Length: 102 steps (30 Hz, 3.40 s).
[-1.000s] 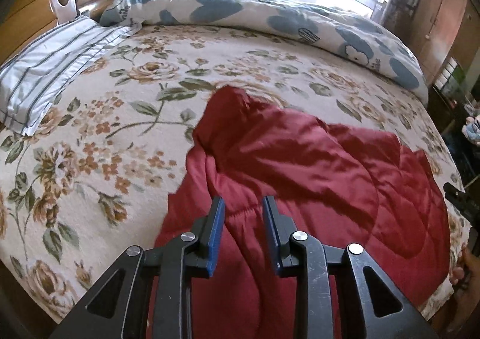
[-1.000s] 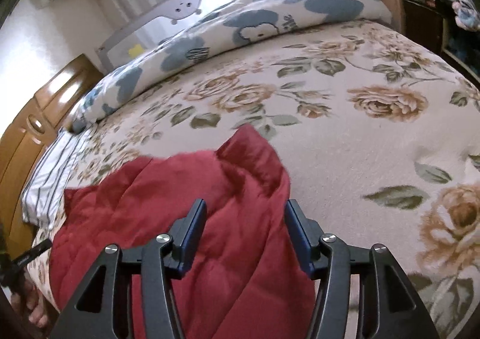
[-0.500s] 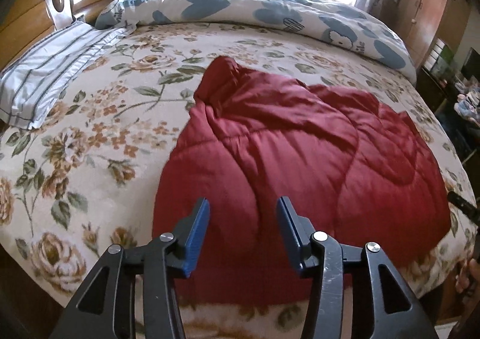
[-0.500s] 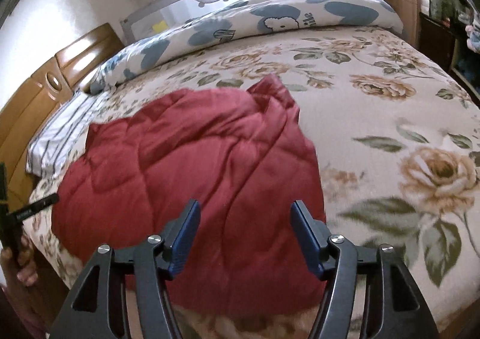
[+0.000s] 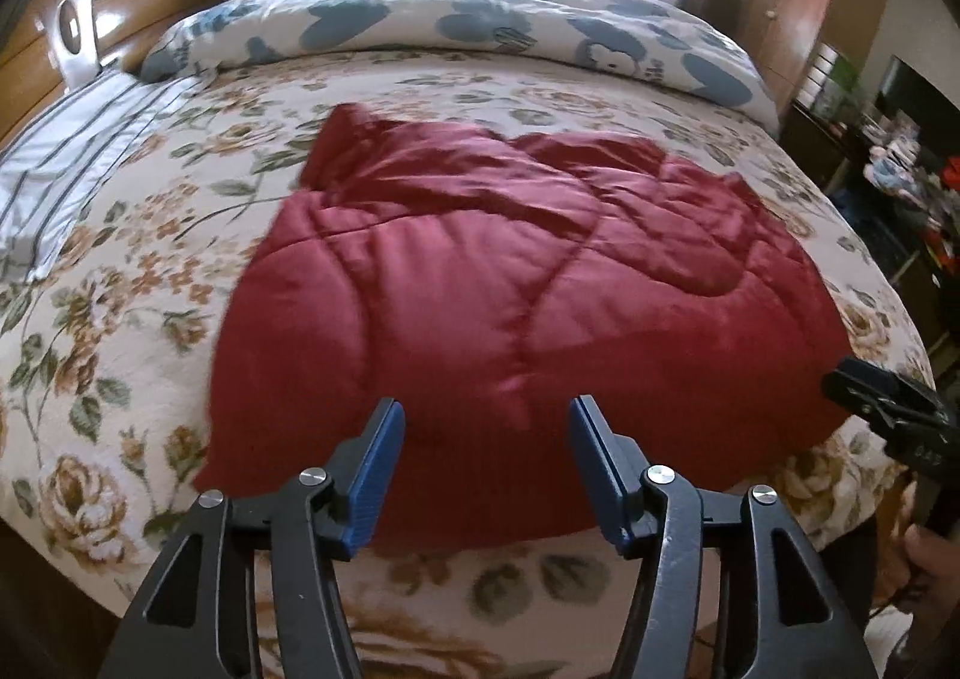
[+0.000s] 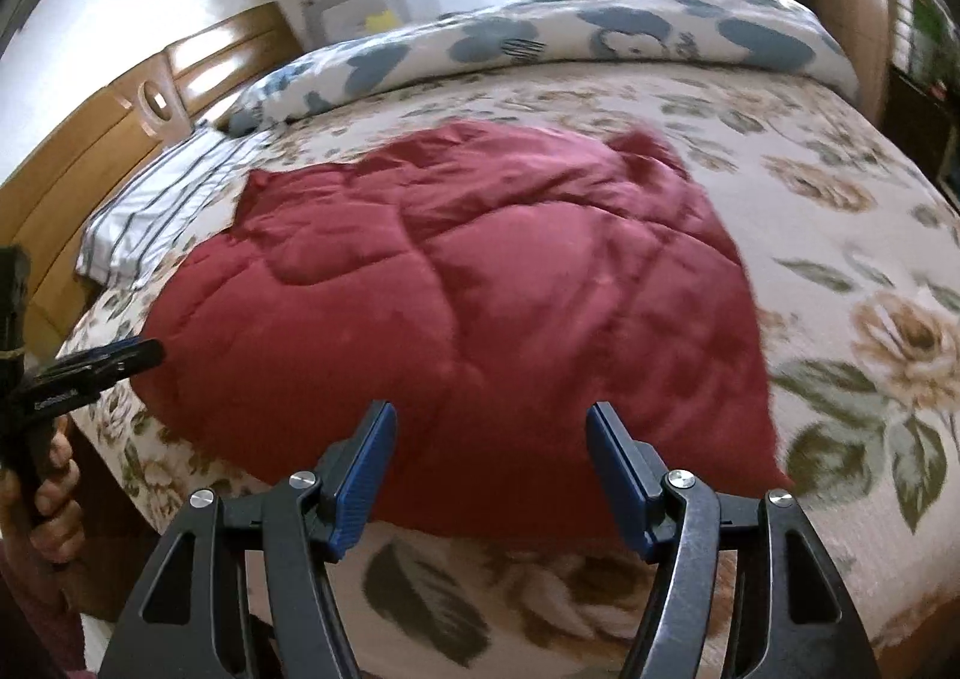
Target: Fold large clothes
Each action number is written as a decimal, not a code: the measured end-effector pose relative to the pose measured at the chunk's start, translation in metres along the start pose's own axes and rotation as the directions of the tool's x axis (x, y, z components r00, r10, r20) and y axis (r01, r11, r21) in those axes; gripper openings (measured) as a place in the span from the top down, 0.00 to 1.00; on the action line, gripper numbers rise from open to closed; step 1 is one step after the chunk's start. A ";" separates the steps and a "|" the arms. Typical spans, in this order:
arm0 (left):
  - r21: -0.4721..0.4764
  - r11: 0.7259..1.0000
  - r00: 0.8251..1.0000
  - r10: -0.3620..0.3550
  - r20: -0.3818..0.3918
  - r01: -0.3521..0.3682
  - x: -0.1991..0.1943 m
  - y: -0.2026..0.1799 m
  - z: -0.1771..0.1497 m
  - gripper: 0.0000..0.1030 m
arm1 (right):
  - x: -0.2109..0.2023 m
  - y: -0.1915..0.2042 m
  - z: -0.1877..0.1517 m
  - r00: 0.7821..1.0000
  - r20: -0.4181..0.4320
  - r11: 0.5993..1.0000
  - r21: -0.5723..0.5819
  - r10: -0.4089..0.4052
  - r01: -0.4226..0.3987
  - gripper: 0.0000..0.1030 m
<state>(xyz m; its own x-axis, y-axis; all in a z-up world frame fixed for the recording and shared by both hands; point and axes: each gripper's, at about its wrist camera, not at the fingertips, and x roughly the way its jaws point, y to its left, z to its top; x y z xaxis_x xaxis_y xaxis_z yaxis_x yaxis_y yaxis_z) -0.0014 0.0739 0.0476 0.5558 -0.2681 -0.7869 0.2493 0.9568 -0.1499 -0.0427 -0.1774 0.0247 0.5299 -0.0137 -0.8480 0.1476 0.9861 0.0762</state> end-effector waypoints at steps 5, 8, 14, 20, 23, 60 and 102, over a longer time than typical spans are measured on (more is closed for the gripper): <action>0.025 1.000 1.000 0.018 -0.006 -0.018 0.006 -0.019 0.007 0.38 | 0.014 0.018 0.005 1.000 0.007 0.999 -0.044 0.006 -0.006 0.30; 0.032 0.999 0.999 0.033 -0.010 -0.033 0.012 -0.027 0.012 0.34 | 0.019 0.021 0.009 1.000 0.010 0.999 -0.050 -0.004 0.005 0.30; 0.060 0.996 0.996 0.075 -0.038 -0.072 0.032 -0.041 0.019 0.22 | 0.029 0.017 0.014 0.998 0.018 0.996 -0.063 -0.057 0.058 0.27; 0.040 0.997 0.995 0.062 -0.073 -0.060 0.058 -0.042 0.026 0.18 | 0.046 0.001 0.016 0.996 -0.005 0.995 -0.046 -0.092 0.092 0.26; 0.015 0.999 0.995 0.035 -0.096 -0.033 0.077 -0.036 0.027 0.16 | 0.056 -0.007 0.016 0.996 -0.023 0.996 -0.033 -0.089 0.088 0.23; -0.044 0.984 0.982 0.168 -0.083 -0.172 0.111 -0.008 0.084 0.13 | 0.107 -0.051 0.067 0.995 -0.046 0.989 0.112 -0.090 0.095 0.18; 0.036 0.970 0.968 0.243 -0.070 -0.241 0.036 -0.041 0.024 0.13 | 0.054 -0.043 0.046 0.993 -0.008 0.982 0.141 -0.122 0.122 0.16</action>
<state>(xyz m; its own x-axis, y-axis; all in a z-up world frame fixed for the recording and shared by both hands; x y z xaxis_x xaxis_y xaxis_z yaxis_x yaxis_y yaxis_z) 0.0274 0.0222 0.0402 0.5427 -0.0190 -0.8397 0.1362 0.9885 0.0656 0.0181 -0.2284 -0.0007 0.5009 -0.1324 -0.8553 0.3275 0.9437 0.0458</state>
